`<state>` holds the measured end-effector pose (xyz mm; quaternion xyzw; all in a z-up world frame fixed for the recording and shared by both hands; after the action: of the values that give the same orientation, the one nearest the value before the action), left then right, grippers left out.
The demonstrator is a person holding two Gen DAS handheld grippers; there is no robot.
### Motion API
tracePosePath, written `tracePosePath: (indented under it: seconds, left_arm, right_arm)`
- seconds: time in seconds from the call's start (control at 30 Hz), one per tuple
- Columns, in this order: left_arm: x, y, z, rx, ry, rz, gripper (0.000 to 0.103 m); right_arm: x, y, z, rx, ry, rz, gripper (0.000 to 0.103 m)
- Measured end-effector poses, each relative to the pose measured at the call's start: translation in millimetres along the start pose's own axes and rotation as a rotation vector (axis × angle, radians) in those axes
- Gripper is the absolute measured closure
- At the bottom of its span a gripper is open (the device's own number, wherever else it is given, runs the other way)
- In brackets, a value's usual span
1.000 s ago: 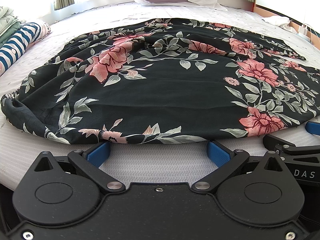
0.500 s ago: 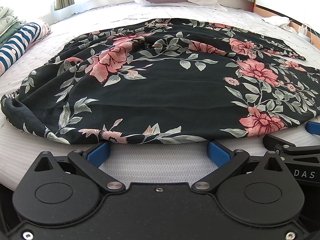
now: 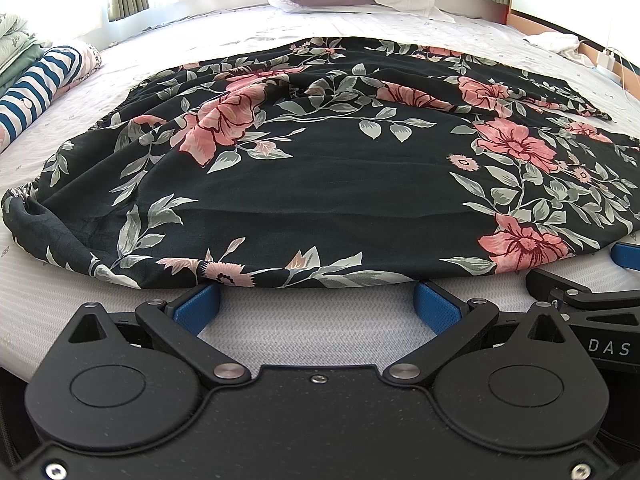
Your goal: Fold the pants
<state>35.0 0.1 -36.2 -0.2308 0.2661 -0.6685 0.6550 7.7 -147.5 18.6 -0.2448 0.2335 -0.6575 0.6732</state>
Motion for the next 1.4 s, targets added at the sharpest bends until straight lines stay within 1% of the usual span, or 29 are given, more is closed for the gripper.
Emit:
tracePosePath:
  seconds: [0.2, 0.27, 0.33, 0.4, 0.47, 0.6, 0.63, 0.7, 0.77, 0.83, 0.9, 0.97, 1.07, 1.2, 1.3, 1.37, 1.4]
  left_arm:
    - [0, 0, 0, 0.002, -0.003, 0.002, 0.0]
    - [1, -1, 1, 0.004, -0.004, 0.014, 0.0]
    - [2, -2, 0, 0.014, -0.017, 0.028, 0.0]
    - [2, -3, -3, 0.029, -0.013, 0.038, 0.0]
    - [1, -5, -3, 0.038, -0.012, 0.034, 0.0]
    - [-2, -8, 2, 0.023, -0.024, 0.014, 0.0]
    - [-5, -10, 5, 0.03, -0.029, 0.013, 0.0]
    - [-13, -19, 10, 0.075, -0.039, 0.02, 0.0]
    - [-22, -29, 18, 0.127, -0.045, 0.027, 0.0]
    - [-36, -36, 27, 0.171, -0.067, 0.04, 0.0]
    - [-53, -40, 37, 0.21, -0.108, 0.057, 0.0]
    - [-77, -41, 45, 0.234, -0.16, 0.091, 0.0]
    - [-118, -33, 52, 0.218, -0.238, 0.191, 0.0]
    - [-175, -26, 57, 0.208, -0.341, 0.318, 0.001]
    - [-208, -19, 59, 0.191, -0.386, 0.382, 0.01]
    - [-222, -16, 57, 0.173, -0.407, 0.416, 0.018]
    - [-230, -14, 57, 0.169, -0.419, 0.426, 0.019]
  right_arm:
    - [0, 1, 2, 0.006, 0.007, 0.0, 0.0]
    - [2, 0, -2, 0.029, 0.034, -0.01, 0.0]
    - [0, 0, -3, 0.055, 0.023, -0.026, 0.0]
    - [1, 0, -4, 0.06, 0.022, -0.033, 0.0]
    - [2, 1, -3, 0.049, 0.029, -0.026, 0.0]
    - [7, -6, 2, 0.046, 0.047, -0.002, 0.0]
    - [11, -9, 2, 0.056, 0.064, 0.004, 0.0]
    - [25, -17, 3, 0.08, 0.135, 0.022, 0.0]
    - [47, -26, 6, 0.109, 0.233, 0.033, 0.0]
    - [74, -33, 9, 0.148, 0.333, 0.024, 0.0]
    - [102, -37, 12, 0.183, 0.417, -0.001, 0.0]
    - [133, -37, 16, 0.205, 0.499, -0.04, 0.0]
    - [172, -37, 20, 0.245, 0.572, -0.125, 0.0]
    - [217, -34, 26, 0.266, 0.593, -0.271, 0.002]
    - [243, -30, 28, 0.261, 0.598, -0.365, 0.004]
    - [261, -28, 26, 0.254, 0.613, -0.423, 0.006]
    - [269, -26, 25, 0.249, 0.625, -0.443, 0.006]
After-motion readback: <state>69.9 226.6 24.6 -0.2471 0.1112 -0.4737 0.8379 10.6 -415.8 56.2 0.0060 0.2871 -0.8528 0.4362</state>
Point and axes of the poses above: each gripper's, at about its wrist camera, not at the fingertips, and y roughly the way its jaws point, x to its right, z to its top, the point moved 5 cm from there along y, roughly the way its jaws point, and after that the axes turned 5 degrees about x, right-handed, at the moved point
